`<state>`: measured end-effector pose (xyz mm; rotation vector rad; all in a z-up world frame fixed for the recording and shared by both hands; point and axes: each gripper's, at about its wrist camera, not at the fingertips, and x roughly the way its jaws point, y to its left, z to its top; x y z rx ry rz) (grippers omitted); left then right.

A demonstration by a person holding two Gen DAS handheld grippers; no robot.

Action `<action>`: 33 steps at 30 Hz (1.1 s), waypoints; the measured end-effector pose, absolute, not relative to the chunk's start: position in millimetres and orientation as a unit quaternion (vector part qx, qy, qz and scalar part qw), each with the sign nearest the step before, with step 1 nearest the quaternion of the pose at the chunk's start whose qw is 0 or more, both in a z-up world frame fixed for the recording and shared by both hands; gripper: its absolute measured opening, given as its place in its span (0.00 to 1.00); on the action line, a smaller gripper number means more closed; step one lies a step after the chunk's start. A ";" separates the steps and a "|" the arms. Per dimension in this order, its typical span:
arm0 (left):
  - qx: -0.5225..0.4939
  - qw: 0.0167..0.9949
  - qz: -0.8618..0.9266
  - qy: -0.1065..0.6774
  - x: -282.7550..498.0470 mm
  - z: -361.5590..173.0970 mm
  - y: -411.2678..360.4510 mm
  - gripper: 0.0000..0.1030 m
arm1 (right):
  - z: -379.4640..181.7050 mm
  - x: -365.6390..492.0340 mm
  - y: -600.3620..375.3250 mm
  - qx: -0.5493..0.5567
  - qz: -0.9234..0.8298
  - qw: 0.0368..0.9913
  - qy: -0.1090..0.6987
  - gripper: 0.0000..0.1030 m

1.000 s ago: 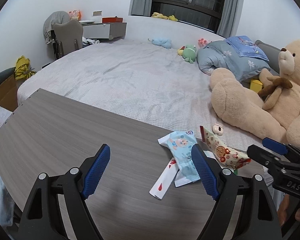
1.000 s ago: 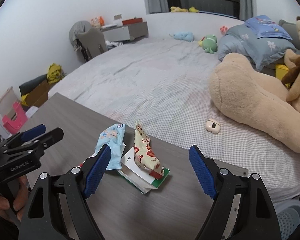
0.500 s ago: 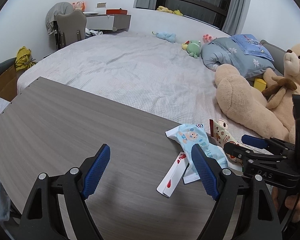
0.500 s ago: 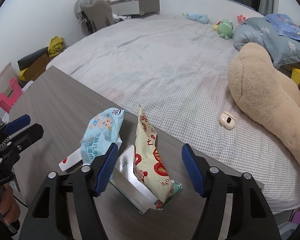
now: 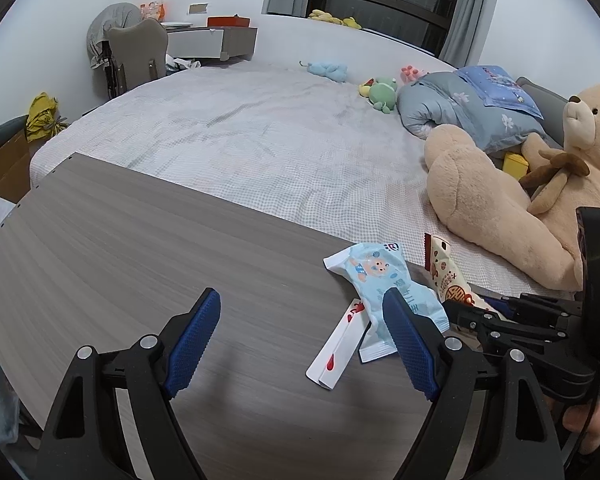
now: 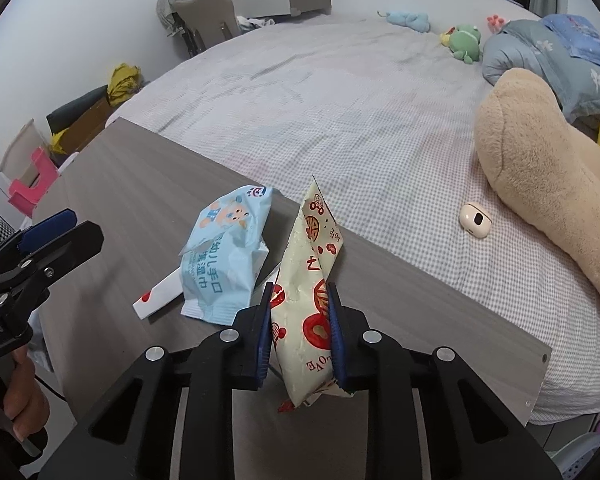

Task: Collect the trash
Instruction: 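Grasp the blue wipes pack with the left gripper while the right gripper holds the snack bag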

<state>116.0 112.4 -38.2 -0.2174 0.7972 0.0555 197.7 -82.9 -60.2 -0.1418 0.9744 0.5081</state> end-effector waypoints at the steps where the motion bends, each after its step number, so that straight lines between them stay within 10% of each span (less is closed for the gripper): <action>1: -0.105 0.915 0.026 0.388 116.0 -38.2 111.6 0.77 | -59.7 195.5 -83.9 -0.062 0.243 0.851 0.462 0.23; 33: -0.117 0.854 -0.024 0.506 207.6 -69.1 61.1 0.77 | -30.8 146.8 -166.6 0.032 0.187 0.900 0.391 0.23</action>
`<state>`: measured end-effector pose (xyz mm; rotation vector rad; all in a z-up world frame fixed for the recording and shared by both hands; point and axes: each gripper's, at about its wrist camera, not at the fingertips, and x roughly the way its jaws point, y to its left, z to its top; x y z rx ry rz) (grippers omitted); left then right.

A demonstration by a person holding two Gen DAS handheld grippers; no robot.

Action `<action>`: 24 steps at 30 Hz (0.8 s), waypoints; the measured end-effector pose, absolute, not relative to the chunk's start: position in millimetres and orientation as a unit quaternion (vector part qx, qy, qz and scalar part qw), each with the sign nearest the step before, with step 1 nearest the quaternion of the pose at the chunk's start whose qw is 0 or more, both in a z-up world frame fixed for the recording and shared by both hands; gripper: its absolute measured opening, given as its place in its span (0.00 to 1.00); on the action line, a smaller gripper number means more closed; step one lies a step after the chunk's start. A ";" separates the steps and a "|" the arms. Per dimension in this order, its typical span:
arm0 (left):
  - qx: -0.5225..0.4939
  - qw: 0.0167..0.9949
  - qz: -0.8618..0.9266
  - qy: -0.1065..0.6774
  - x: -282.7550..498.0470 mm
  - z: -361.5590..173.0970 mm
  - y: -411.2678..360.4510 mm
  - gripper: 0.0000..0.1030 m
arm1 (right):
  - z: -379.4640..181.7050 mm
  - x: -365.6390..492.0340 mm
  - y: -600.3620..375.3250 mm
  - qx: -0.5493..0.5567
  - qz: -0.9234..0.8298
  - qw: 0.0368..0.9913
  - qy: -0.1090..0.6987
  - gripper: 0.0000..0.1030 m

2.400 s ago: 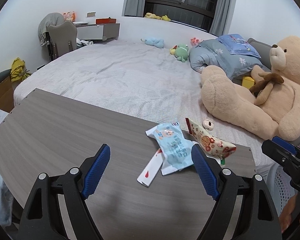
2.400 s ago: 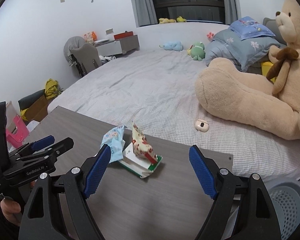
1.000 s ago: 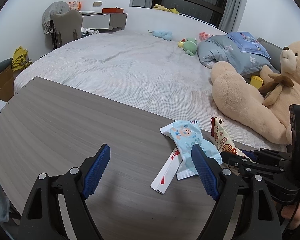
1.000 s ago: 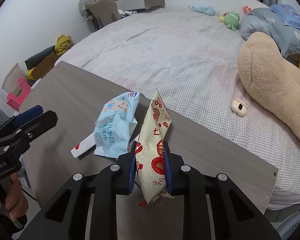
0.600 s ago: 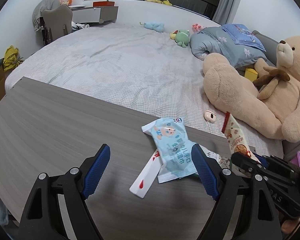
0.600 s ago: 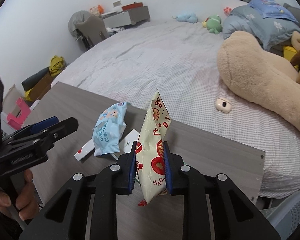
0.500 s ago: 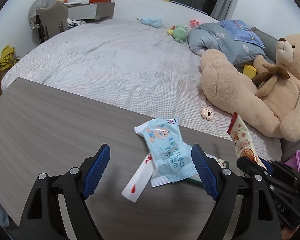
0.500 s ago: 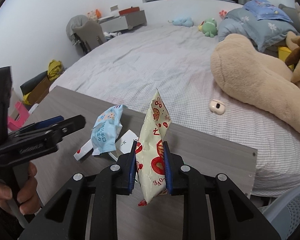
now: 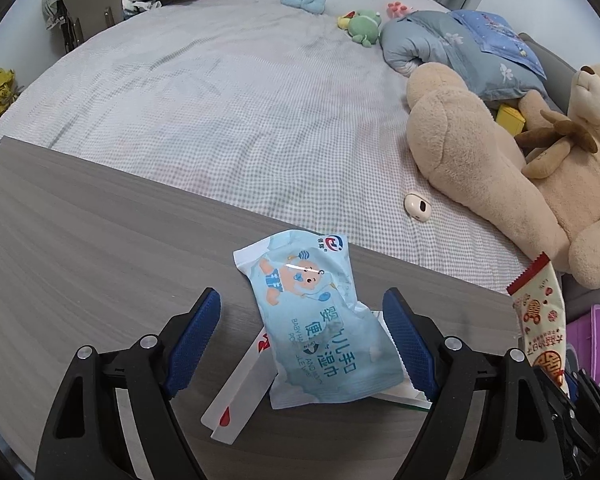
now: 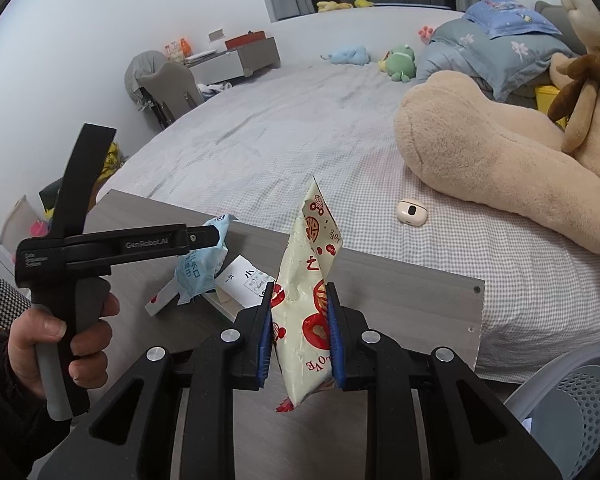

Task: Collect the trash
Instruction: 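Grasp the blue wipes pack with the left gripper while the right gripper holds the snack bag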

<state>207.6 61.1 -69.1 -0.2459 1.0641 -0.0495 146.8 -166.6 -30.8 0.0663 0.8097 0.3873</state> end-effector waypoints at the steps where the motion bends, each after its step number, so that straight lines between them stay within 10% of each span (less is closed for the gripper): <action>1: -0.116 0.853 -0.023 0.508 208.7 -70.7 60.4 0.77 | -31.1 146.7 -166.9 0.033 0.188 0.900 0.391 0.23; 24: -0.124 0.859 -0.057 0.494 191.6 -71.7 59.0 0.55 | -29.5 144.0 -165.9 0.032 0.187 0.901 0.389 0.23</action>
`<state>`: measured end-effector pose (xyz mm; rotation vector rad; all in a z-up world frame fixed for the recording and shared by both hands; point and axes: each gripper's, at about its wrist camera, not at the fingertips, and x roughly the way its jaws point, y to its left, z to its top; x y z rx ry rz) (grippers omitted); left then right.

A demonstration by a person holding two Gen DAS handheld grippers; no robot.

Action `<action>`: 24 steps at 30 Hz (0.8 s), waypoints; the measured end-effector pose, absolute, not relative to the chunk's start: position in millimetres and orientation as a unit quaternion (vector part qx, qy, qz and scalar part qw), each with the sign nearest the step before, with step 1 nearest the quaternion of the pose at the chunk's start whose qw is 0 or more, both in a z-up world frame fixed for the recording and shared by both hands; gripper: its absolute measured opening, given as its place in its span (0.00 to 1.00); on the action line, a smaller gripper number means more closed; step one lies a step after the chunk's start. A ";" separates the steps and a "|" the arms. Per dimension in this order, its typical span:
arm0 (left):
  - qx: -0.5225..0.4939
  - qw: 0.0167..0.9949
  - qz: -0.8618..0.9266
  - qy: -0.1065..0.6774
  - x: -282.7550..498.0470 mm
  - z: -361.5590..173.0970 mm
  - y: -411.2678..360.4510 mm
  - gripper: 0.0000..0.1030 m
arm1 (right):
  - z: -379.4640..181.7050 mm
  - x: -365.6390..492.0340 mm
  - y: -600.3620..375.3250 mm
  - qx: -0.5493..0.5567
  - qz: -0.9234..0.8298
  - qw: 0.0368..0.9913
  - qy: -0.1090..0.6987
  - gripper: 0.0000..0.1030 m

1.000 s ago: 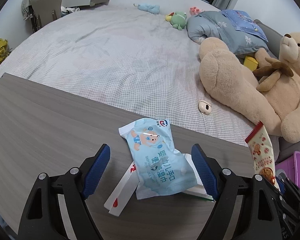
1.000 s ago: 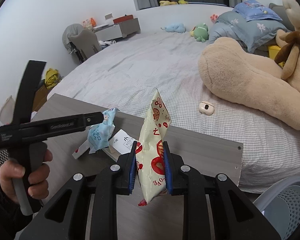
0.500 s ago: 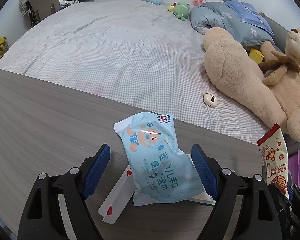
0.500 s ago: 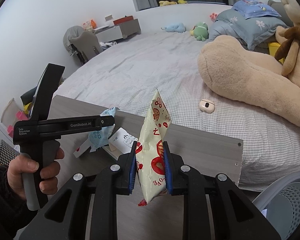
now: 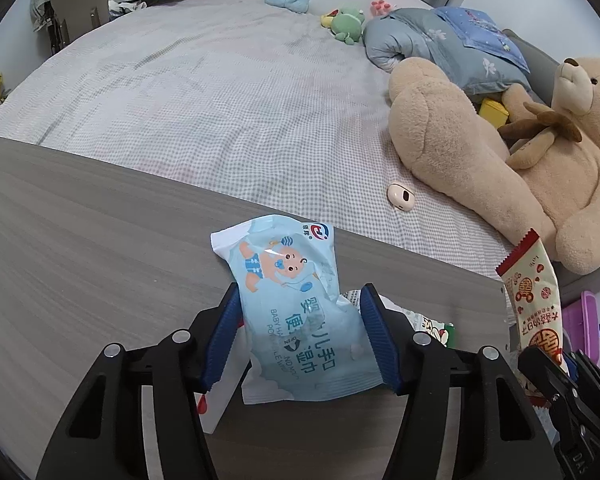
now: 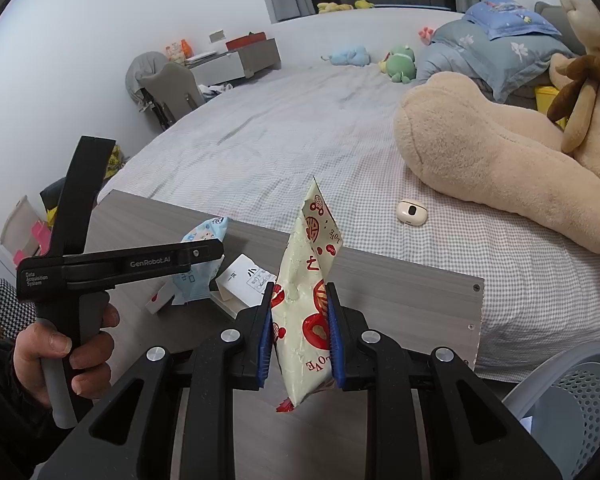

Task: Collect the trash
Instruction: 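Grasp the blue wipes pack with the left gripper while the right gripper holds the snack bag, then carry both items over the grey basket and open the right gripper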

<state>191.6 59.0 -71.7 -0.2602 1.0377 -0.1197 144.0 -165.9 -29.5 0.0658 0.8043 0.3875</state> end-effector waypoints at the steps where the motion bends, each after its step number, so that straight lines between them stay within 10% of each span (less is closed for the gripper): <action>1: -0.127 0.860 -0.059 0.491 189.1 -69.9 60.5 0.55 | -29.3 143.7 -165.7 0.032 0.187 0.902 0.389 0.23; 24: -0.106 0.914 -0.067 0.386 71.2 8.2 66.9 0.55 | -16.2 90.4 -178.8 0.038 0.172 0.911 0.372 0.23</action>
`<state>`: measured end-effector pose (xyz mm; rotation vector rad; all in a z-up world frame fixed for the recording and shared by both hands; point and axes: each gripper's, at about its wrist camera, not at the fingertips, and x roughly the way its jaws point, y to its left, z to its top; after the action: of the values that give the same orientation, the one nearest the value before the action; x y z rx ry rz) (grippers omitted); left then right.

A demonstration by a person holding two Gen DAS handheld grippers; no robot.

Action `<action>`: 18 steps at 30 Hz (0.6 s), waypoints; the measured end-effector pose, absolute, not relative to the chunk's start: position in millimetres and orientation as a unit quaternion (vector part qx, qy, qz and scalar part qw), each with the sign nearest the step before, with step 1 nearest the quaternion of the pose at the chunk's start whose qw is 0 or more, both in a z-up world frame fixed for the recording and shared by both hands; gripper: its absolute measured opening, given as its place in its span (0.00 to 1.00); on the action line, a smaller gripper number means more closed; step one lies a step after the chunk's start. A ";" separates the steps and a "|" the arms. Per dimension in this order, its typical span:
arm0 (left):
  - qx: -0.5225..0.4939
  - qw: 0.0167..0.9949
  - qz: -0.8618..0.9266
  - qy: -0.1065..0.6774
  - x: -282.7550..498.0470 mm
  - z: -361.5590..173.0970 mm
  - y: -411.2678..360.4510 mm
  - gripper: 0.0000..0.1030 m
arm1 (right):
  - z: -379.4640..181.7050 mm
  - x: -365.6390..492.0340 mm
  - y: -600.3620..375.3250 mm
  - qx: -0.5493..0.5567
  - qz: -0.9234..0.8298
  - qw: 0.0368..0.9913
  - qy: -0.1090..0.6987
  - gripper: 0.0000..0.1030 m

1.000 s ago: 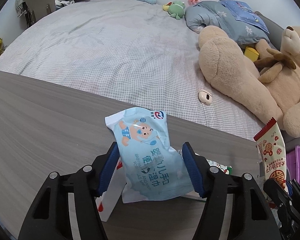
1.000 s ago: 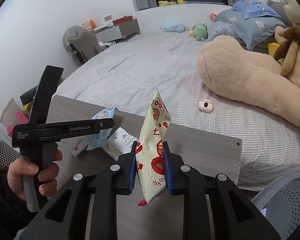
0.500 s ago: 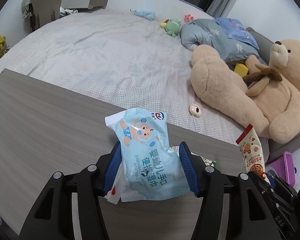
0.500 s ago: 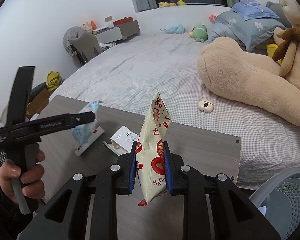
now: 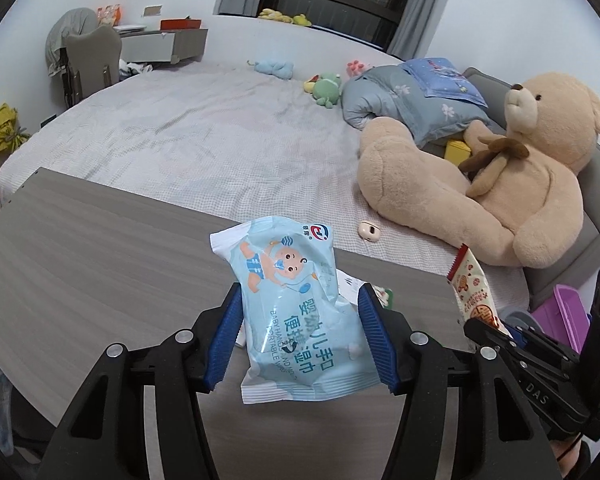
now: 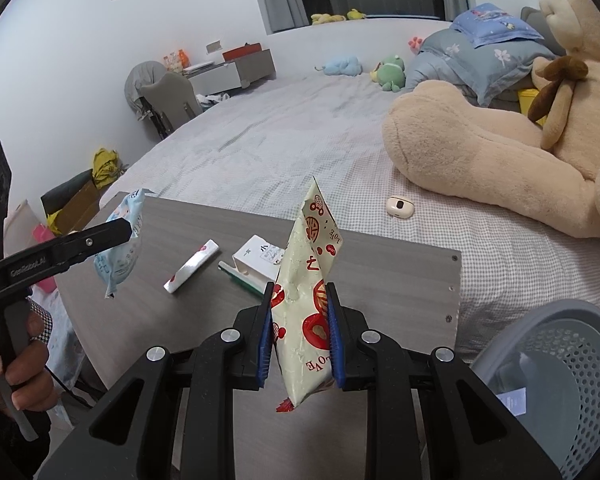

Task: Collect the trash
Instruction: 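Carry both items over the grey basket and open the right gripper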

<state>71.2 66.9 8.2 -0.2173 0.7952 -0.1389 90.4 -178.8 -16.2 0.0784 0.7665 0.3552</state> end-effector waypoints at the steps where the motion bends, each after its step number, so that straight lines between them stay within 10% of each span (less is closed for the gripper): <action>1: -0.101 0.915 -0.073 0.383 64.7 10.2 61.2 0.55 | -16.1 86.1 -181.4 0.039 0.170 0.912 0.371 0.22; 18: -0.062 0.915 -0.152 0.369 15.2 9.0 -19.7 0.55 | -19.3 19.6 -244.3 0.060 0.102 0.923 0.365 0.23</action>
<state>15.2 -19.7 9.0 -0.1280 0.7604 -0.3135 19.6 -244.3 -19.3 0.1223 0.7496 0.2087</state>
